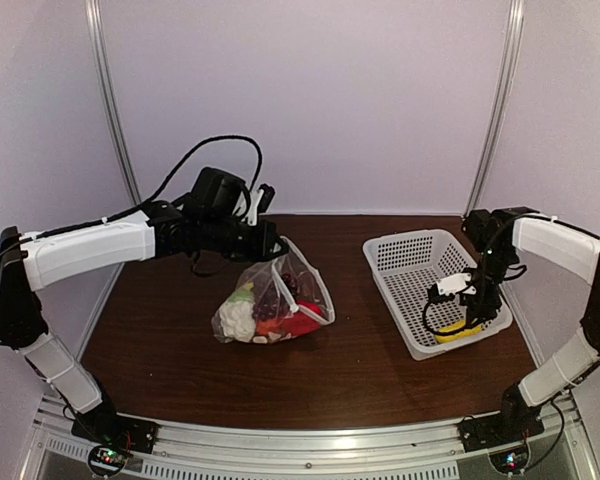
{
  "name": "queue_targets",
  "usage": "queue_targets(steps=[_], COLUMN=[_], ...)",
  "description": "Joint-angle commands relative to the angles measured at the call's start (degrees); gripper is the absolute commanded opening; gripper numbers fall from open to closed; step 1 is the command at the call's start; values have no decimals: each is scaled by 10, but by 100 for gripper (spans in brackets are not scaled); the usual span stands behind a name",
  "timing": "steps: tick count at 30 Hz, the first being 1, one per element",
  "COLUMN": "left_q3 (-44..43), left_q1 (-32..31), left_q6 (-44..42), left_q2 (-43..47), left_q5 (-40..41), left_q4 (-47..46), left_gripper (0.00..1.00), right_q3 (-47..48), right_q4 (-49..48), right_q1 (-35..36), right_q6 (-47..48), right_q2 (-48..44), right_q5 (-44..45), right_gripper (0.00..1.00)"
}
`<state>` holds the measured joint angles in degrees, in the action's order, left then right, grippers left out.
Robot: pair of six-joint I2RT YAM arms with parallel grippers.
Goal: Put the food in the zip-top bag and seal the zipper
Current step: Pick up the fake fruit from the bin.
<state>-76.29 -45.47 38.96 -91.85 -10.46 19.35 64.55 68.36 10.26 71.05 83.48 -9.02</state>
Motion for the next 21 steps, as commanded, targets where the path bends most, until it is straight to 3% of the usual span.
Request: queue_targets(steps=[1, 10, 17, 21], left_q3=[13, 27, 33, 33], left_q1=[-1, -1, -1, -1], left_q6=[-3, 2, 7, 11], left_q2=[30, 48, 51, 51], left_q5=[7, 12, 10, 4], left_q4=[-29, -33, -39, -48], left_gripper=[0, 0, 0, 0], right_q3=[-32, -49, 22, 101], right_q4=[-47, -103, -59, 10], right_q1=[3, 10, 6, -1], right_q6=[49, 37, 9, -10], right_q2=[37, 110, 140, 127], right_q5=[39, 33, -17, -87], right_gripper=[68, 63, 32, 27])
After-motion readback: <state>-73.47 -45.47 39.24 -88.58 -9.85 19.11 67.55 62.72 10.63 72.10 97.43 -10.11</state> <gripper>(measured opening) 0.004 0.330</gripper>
